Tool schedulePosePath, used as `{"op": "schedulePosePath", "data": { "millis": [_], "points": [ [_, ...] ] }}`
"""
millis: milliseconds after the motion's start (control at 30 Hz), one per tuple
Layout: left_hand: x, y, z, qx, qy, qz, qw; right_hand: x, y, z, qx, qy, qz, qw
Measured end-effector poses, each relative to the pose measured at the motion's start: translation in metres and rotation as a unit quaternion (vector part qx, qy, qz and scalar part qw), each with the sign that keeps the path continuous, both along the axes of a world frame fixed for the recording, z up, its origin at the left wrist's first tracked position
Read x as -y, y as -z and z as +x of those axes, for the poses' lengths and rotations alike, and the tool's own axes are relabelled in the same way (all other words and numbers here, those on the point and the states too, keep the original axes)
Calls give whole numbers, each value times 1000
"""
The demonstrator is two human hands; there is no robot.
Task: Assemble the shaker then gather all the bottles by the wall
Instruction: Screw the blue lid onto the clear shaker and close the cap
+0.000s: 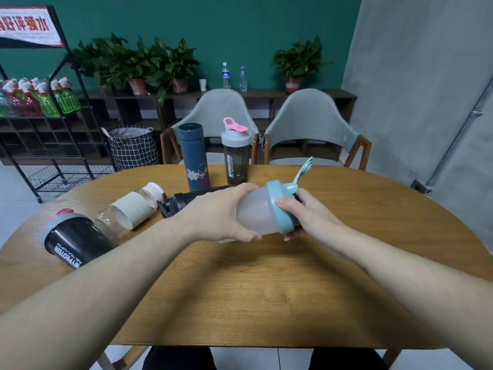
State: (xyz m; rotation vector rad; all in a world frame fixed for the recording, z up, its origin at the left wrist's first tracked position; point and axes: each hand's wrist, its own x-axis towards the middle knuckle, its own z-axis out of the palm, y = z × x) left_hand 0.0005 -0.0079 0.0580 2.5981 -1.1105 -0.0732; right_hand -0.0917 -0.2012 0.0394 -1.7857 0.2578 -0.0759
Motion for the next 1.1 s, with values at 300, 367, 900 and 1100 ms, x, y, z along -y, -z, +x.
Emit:
{"op": "schedulePosePath", "data": {
  "millis": [300,367,900,1100],
  "points": [
    [3,29,-8,285,7,13,958,-3,4,1,-70,18,154,985],
    [5,26,-10,220,-3,1,975,-2,5,-1,-66,21,131,989],
    [15,23,-16,36,6,-120,992,-2,3,-8,114,7,-241,964],
    [15,34,-19,26,-12,-130,991,-2,-1,-6,77,-15,-254,964]
  ]
}}
